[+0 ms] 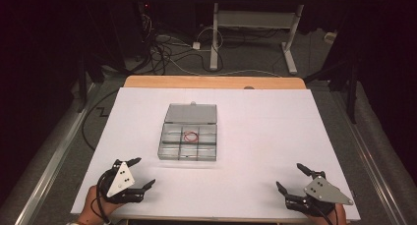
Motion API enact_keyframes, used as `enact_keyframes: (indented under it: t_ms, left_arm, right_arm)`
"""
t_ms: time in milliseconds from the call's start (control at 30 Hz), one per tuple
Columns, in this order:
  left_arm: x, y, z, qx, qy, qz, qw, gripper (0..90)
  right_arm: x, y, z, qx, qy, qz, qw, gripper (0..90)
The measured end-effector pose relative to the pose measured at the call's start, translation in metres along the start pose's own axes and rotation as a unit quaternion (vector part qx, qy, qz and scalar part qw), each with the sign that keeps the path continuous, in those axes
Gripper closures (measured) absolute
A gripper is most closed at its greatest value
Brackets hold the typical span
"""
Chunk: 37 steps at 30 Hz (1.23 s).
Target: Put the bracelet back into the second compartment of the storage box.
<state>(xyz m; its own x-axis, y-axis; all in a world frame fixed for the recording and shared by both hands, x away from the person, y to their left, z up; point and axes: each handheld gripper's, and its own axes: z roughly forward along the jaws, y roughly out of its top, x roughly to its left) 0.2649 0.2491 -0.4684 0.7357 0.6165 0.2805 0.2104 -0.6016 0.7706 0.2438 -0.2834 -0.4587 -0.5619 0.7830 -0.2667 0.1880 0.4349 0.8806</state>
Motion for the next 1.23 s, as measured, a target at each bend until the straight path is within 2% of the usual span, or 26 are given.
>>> enact_keyframes:
  t_ms: [433,533,667,1067,1233]
  left_arm:
    - [0.001,0.0003,0.0023,0.003,0.001,-0.003,1.0,18.2]
    - [0.0006,0.0004,0.0023,0.004,0.0,-0.002,1.0,18.2]
    - [0.0008,0.0005,0.0026,0.002,0.0,-0.003,1.0,18.2]
    - [0.0023,0.001,0.0051,0.004,-0.003,-0.004,1.0,18.2]
    - [0.0019,0.0016,0.0056,0.003,-0.003,-0.005,1.0,18.3]
  right_arm:
    - [-0.0024,-0.0001,-0.0002,-0.003,0.0,0.0,1.0,16.8]
    - [-0.003,0.0014,-0.0022,-0.009,0.005,0.017,0.9998,16.9]
    - [-0.0037,0.0018,-0.0028,-0.01,0.002,0.018,0.9998,16.8]
    - [-0.0033,-0.0004,-0.0003,-0.001,-0.003,0.003,1.0,16.8]
    - [-0.0041,-0.0005,0.0,-0.002,-0.003,0.005,1.0,16.8]
